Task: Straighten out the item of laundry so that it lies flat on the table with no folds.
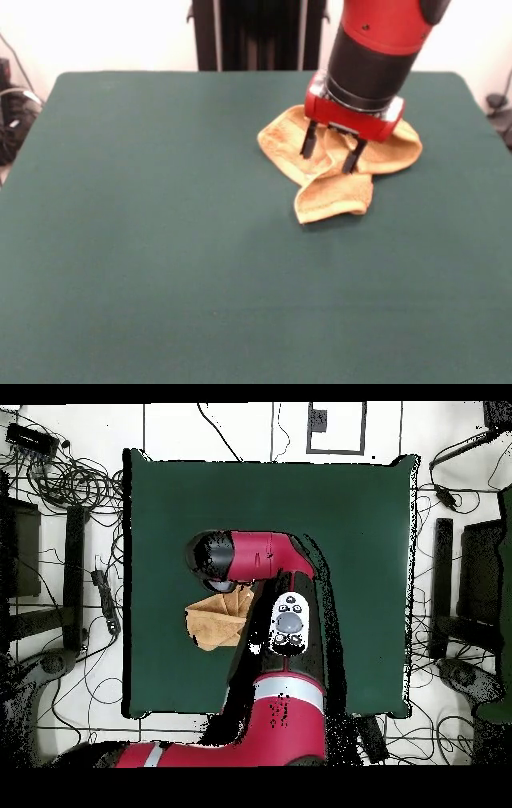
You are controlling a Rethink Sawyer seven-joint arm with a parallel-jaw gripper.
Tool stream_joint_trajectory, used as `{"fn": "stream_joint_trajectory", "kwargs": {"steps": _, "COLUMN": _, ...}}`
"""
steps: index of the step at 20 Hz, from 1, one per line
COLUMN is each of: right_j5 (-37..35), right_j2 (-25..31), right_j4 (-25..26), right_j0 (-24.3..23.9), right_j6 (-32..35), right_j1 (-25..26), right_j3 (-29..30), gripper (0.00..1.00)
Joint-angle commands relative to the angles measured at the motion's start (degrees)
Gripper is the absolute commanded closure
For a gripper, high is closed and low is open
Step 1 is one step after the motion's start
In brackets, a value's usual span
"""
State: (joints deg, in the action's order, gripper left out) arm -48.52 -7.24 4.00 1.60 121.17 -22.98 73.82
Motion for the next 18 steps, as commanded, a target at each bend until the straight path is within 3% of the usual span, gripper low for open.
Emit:
{"fn": "stream_joint_trajectory", "kwargs": {"steps": 1, "right_j5": -2.0, "right_j2": 1.1, "right_j4": 2.0, "right_j0": 0.3, "right_j6": 5.0, "right_j1": 5.4, "right_j3": 1.4, "gripper": 0.00}}
{"fn": "stream_joint_trajectory", "kwargs": {"steps": 5, "right_j5": 2.9, "right_j2": 3.0, "right_j4": 2.3, "right_j0": -2.1, "right_j6": 3.3, "right_j1": 6.7, "right_j3": 3.6, "gripper": 0.00}}
{"fn": "stream_joint_trajectory", "kwargs": {"steps": 9, "right_j5": 15.8, "right_j2": 5.3, "right_j4": 3.1, "right_j0": -3.3, "right_j6": 4.1, "right_j1": 11.6, "right_j3": 3.1, "gripper": 0.00}}
{"fn": "stream_joint_trajectory", "kwargs": {"steps": 18, "right_j5": 24.9, "right_j2": 6.8, "right_j4": 1.7, "right_j0": -4.1, "right_j6": 5.9, "right_j1": 15.6, "right_j3": 3.9, "gripper": 0.00}}
